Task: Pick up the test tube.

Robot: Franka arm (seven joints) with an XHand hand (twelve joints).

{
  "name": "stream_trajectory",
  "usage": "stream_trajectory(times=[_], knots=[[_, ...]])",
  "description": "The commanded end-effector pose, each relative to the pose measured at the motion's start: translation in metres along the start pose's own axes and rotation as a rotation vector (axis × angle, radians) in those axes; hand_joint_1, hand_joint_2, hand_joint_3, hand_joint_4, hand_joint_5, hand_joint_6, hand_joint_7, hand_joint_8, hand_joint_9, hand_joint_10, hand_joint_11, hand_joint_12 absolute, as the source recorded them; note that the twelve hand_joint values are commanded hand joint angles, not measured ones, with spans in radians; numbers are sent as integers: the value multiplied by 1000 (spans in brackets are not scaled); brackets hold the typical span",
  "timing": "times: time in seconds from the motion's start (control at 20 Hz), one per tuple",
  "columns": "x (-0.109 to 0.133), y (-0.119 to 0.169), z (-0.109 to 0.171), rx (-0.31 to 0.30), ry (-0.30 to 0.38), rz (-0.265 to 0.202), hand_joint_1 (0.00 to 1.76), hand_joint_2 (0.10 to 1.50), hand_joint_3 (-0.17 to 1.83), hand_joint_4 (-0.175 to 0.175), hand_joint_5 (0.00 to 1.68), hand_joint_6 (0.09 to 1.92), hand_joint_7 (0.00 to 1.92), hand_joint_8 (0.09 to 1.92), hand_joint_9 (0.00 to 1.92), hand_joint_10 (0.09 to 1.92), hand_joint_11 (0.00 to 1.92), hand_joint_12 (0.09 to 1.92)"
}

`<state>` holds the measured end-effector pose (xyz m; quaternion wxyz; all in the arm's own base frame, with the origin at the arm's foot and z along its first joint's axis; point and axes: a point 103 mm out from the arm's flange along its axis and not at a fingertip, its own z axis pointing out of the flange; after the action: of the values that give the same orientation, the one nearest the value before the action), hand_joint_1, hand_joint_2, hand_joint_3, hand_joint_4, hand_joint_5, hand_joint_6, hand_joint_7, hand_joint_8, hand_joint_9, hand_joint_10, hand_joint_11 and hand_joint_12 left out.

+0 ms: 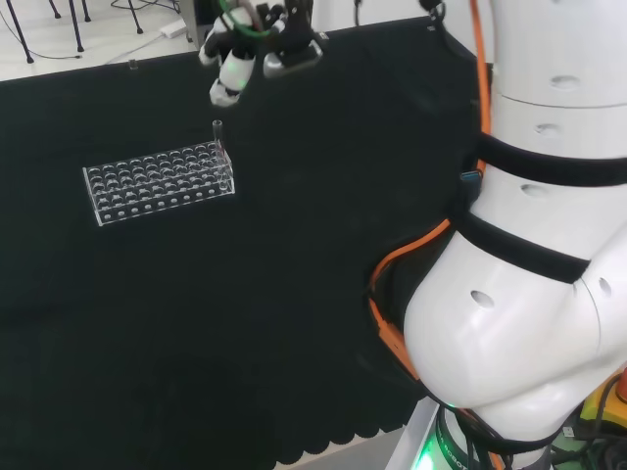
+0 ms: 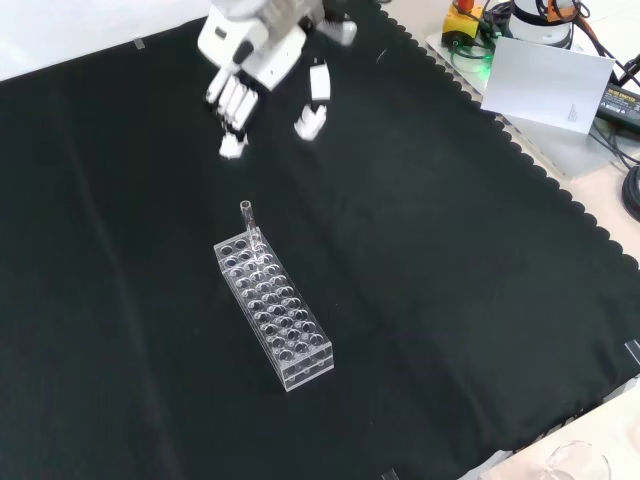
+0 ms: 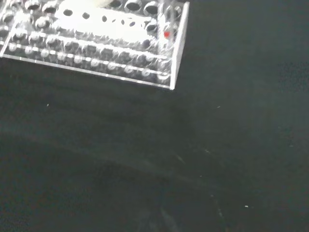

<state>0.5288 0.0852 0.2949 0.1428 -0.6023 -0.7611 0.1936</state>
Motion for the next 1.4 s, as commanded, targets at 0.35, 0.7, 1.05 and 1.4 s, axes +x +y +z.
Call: stream_trajectory(times=[0.35, 0.7, 1.05, 1.4], knots=[[21, 60, 20, 64, -98, -23, 809, 716, 623, -37, 265, 87, 240, 801, 275, 941, 81, 1578], [4, 69, 36, 110, -169, 13, 808, 712, 630, -36, 264, 87, 229, 807, 265, 946, 72, 1580], [-18, 75, 48, 157, -207, 64, 806, 708, 634, -36, 265, 87, 233, 815, 261, 951, 68, 1582], [-27, 82, 55, 147, -169, 89, 808, 706, 639, -41, 278, 87, 260, 830, 272, 958, 75, 1583]])
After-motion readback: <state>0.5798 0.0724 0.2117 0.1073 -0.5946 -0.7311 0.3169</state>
